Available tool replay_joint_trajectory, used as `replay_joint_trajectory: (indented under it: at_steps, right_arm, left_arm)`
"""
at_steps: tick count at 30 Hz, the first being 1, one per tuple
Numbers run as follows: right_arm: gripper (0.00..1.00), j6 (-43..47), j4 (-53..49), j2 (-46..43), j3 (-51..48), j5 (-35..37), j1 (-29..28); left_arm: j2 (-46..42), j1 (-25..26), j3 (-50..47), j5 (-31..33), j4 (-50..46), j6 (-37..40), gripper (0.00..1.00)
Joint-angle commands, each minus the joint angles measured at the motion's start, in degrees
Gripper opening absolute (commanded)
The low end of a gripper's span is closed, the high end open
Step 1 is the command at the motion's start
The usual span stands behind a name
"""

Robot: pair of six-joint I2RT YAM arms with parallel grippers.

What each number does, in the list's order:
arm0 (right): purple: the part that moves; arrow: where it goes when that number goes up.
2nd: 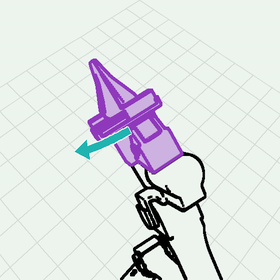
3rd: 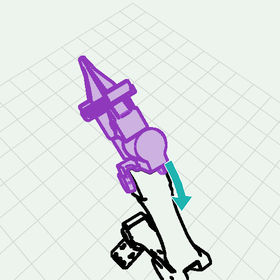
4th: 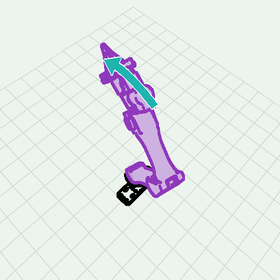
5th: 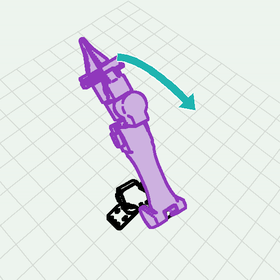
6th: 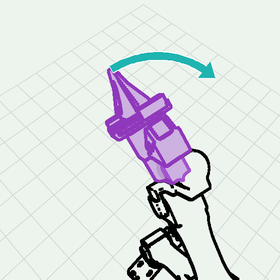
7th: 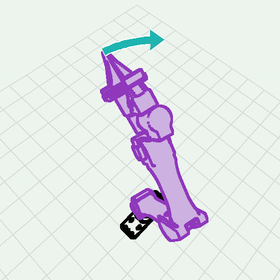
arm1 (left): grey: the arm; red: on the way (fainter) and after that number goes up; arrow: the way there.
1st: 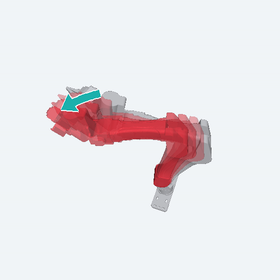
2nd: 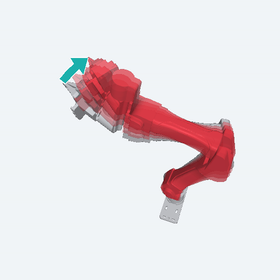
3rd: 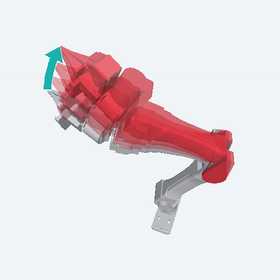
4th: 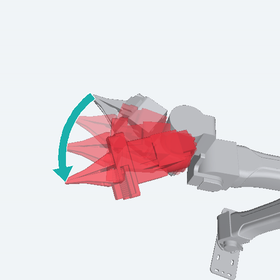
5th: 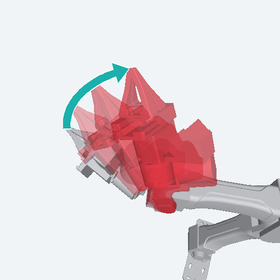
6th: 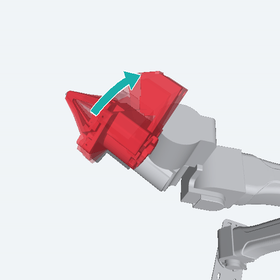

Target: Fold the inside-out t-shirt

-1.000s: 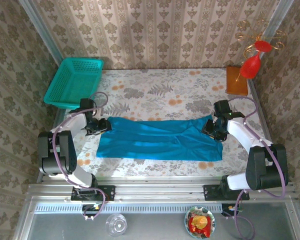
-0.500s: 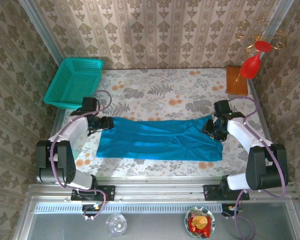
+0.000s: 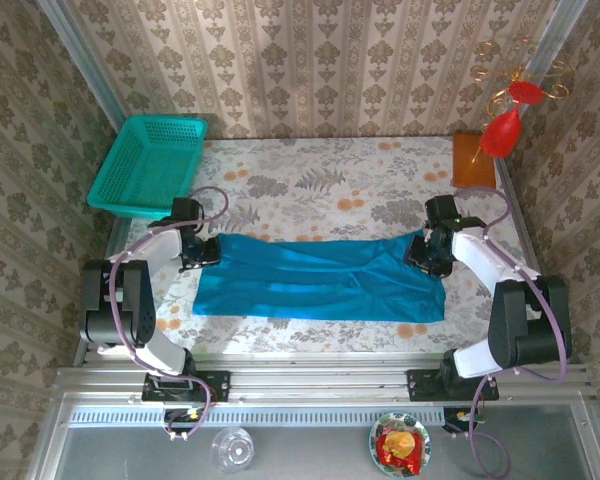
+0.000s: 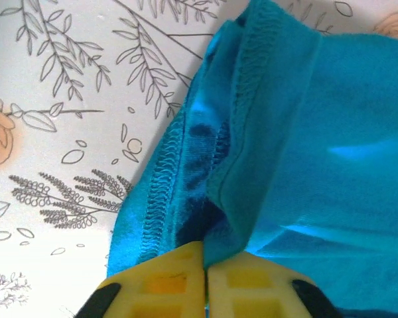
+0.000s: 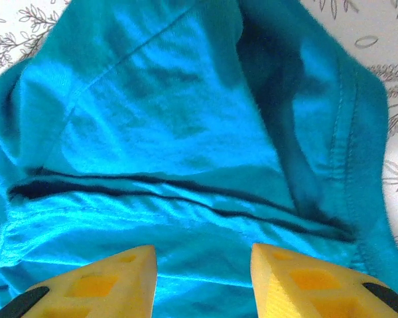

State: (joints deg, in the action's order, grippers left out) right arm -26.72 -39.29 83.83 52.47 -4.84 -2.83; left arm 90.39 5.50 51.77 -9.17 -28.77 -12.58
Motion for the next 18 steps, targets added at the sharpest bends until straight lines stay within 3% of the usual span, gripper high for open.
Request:
replay_joint_trajectory:
  at_steps: [1, 6, 12, 18]
  right_arm:
    - [0.43, 3.86, -3.1, 2.37, 3.16, 5.03, -0.14]
    - [0.43, 5.79, -5.31, 4.63, 4.05, 9.57, -0.33]
    - [0.42, 9.02, -2.41, 5.0, 4.64, 0.72, -3.84]
    - [0.42, 3.95, -5.6, 12.67, 13.79, 2.75, -10.58]
  left_arm:
    - [0.11, -0.87, 0.79, -0.7, 0.01, -0.67, 0.04]
    - [0.13, -2.83, 0.27, -4.94, 1.17, -1.81, 0.0]
    - [0.11, -3.48, 0.39, -7.21, 1.29, -2.1, 0.0]
    - [0.83, -3.48, 1.05, -7.57, 1.09, -2.19, 0.0]
